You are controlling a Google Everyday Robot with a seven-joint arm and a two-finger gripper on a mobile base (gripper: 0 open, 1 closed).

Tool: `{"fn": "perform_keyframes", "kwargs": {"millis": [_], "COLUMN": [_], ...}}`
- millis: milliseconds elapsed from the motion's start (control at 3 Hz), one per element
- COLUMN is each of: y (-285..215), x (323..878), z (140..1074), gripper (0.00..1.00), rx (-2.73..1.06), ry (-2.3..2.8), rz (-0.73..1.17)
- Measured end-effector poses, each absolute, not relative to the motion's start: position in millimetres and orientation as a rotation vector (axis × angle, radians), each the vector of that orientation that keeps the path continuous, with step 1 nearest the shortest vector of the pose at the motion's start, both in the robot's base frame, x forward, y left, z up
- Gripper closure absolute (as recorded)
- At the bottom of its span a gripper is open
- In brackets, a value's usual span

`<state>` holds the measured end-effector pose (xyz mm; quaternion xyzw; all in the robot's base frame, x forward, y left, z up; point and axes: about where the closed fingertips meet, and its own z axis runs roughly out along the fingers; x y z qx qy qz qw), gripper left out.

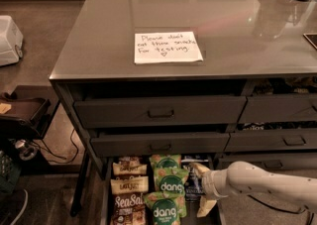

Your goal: Pick blue chip bag from bottom drawer and place on counter

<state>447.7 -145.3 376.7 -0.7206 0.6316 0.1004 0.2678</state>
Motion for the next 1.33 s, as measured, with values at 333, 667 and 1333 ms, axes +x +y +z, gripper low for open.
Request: {"fn": "perform_keyframes", "kwargs": {"millis": [333,667,1333], "y": [-141,-146,-152], "x": [472,529,532], "z": [331,268,243], "gripper": [0.00,0.00,0.00], "rx": [-1.988,-1.900,-1.876], "ry": [1.634,1.657,1.706], "rz": [0.228,0.235,0.278]}}
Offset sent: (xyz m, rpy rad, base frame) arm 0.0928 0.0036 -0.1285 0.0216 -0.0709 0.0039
